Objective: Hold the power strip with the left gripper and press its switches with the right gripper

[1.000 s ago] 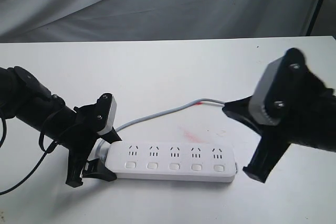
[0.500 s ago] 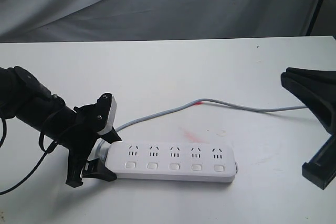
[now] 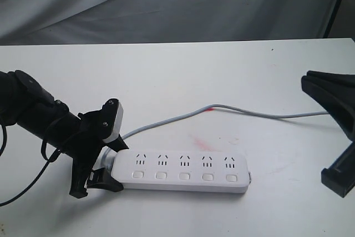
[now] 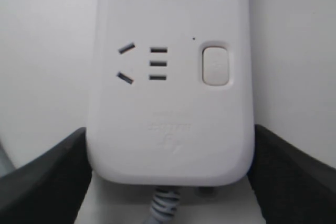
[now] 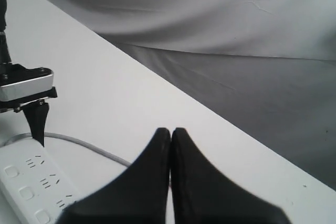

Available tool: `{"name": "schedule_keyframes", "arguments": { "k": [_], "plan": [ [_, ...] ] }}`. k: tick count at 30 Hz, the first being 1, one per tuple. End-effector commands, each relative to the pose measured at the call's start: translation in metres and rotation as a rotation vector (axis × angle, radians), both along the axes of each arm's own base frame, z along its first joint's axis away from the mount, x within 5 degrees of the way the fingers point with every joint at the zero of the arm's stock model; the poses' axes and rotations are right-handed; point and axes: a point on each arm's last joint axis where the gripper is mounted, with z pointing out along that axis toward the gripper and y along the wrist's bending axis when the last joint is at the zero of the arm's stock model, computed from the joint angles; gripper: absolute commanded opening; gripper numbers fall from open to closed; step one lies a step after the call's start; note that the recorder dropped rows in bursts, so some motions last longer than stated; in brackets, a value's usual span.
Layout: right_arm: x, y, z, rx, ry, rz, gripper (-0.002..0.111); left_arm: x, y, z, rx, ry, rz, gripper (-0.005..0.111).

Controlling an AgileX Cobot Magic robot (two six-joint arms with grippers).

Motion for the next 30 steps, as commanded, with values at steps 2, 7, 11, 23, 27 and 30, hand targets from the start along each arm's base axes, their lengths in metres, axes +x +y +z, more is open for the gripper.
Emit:
{"name": "schedule_keyframes", "arguments": {
  "k": [2, 7, 11, 23, 27, 30],
  "plan": [
    [-0.015, -0.014, -0.009, 0.049, -0.010, -0.106, 0.000, -0.001, -0.002, 0.002, -0.010, 0.003, -0.003, 0.054],
    [-0.025, -0.022, -0.018, 0.054, -0.025, -0.151, 0.000, -0.001, -0.002, 0.002, -0.010, 0.003, -0.003, 0.054],
    [-0.025, -0.021, -0.018, 0.088, -0.014, -0.154, 0.000, -0.001, -0.002, 0.002, -0.010, 0.003, -0.003, 0.054],
    [-0.038, -0.026, -0.009, 0.183, -0.066, -0.169, 0.000, -0.001, -0.002, 0.002, -0.010, 0.003, -0.003, 0.054],
    [-0.048, -0.029, -0.008, 0.200, -0.072, -0.159, 0.000, -0.001, -0.002, 0.002, -0.010, 0.003, -0.003, 0.054],
    [-0.057, -0.033, -0.017, 0.177, 0.025, -0.191, 0.000, -0.001, -0.002, 0.002, -0.010, 0.003, -0.003, 0.054]
  ]
}}
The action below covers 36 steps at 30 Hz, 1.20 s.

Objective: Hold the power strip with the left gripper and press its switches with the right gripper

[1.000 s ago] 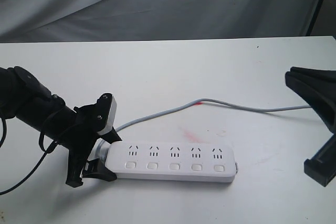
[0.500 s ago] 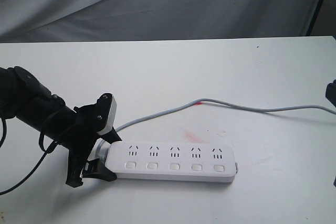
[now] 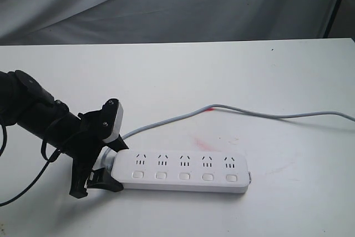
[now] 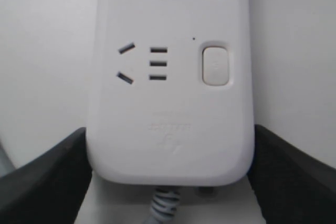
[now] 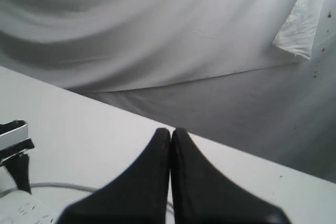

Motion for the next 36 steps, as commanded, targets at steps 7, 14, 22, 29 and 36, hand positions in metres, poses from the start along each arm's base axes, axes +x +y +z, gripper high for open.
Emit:
{"name": "schedule_keyframes", "arguments": {
  "k": [7, 14, 22, 29, 36],
  "plan": [
    [-0.025, -0.013, -0.025, -0.044, 0.165, -0.058, 0.000, -0.001, -0.002, 0.002, -0.010, 0.003, -0.003, 0.054],
    [-0.025, -0.011, -0.054, 0.046, 0.070, -0.033, 0.000, -0.001, -0.002, 0.002, -0.010, 0.003, -0.003, 0.054],
    [-0.026, -0.010, -0.080, 0.068, 0.071, -0.028, 0.000, -0.001, -0.002, 0.002, -0.010, 0.003, -0.003, 0.054],
    [-0.027, -0.011, -0.079, 0.073, 0.054, -0.027, 0.000, -0.001, -0.002, 0.002, -0.010, 0.003, -0.003, 0.054],
    [-0.027, -0.011, -0.079, 0.086, 0.058, -0.026, 0.000, -0.001, -0.002, 0.002, -0.010, 0.003, -0.003, 0.054]
  ]
}}
